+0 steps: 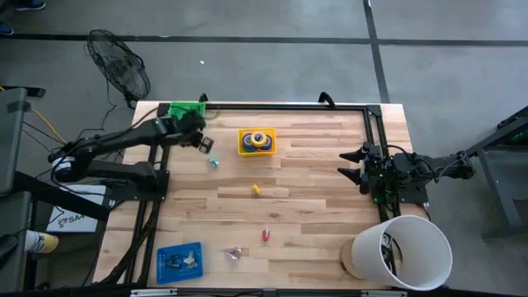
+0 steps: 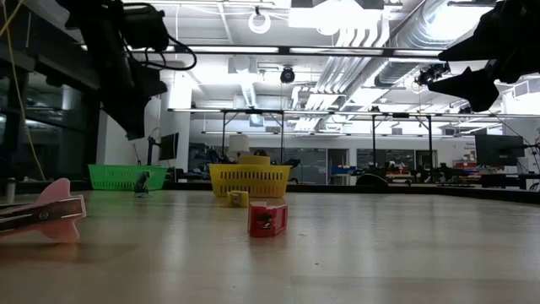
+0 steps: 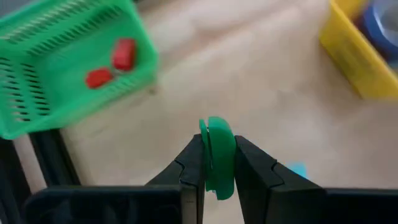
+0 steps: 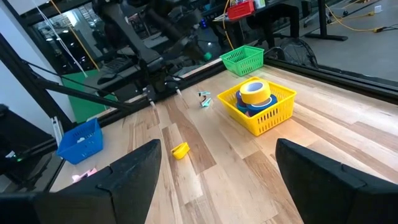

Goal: Pick and place Stapler, Stapler remover, tape
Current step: Put the green stapler into the green bin

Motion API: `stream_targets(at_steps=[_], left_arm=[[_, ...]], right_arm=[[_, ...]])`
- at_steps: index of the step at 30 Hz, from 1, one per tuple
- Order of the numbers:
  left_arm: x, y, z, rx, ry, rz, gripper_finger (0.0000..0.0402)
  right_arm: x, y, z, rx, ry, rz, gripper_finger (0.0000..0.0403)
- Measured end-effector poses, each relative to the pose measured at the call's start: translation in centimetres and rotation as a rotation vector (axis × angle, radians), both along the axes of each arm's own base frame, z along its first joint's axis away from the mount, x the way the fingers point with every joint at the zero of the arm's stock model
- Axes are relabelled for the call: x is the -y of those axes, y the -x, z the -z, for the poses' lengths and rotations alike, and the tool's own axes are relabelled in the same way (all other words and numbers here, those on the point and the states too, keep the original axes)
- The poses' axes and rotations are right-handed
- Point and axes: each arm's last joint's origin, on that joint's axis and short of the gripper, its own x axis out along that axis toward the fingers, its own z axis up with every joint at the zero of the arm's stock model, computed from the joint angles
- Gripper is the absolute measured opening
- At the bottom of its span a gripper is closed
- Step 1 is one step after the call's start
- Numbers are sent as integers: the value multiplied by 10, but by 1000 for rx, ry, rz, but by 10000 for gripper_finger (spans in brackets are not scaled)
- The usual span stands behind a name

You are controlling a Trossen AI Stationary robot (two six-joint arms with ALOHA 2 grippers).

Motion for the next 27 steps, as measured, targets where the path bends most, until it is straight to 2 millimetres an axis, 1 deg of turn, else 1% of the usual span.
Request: stream_targets(at_steps=[6,10,16,20,24,27], left_arm=[[-35,14,-6,99,-70,-191,52],[-57,23,-3,112,-86,-299,52],[-89,29,12,130,-65,-390,52],[-106,30,26,122,-45,-450,52],[-118,31,38,125,-26,-517,52],[-122,29,44,136,-18,-548,52]], right_arm=[[0,0,0,0,0,0,307],[0,0,0,0,0,1,307],[0,0,0,0,0,1,307],[0,0,0,0,0,1,307],[0,0,0,0,0,1,307],[0,0,0,0,0,1,307]])
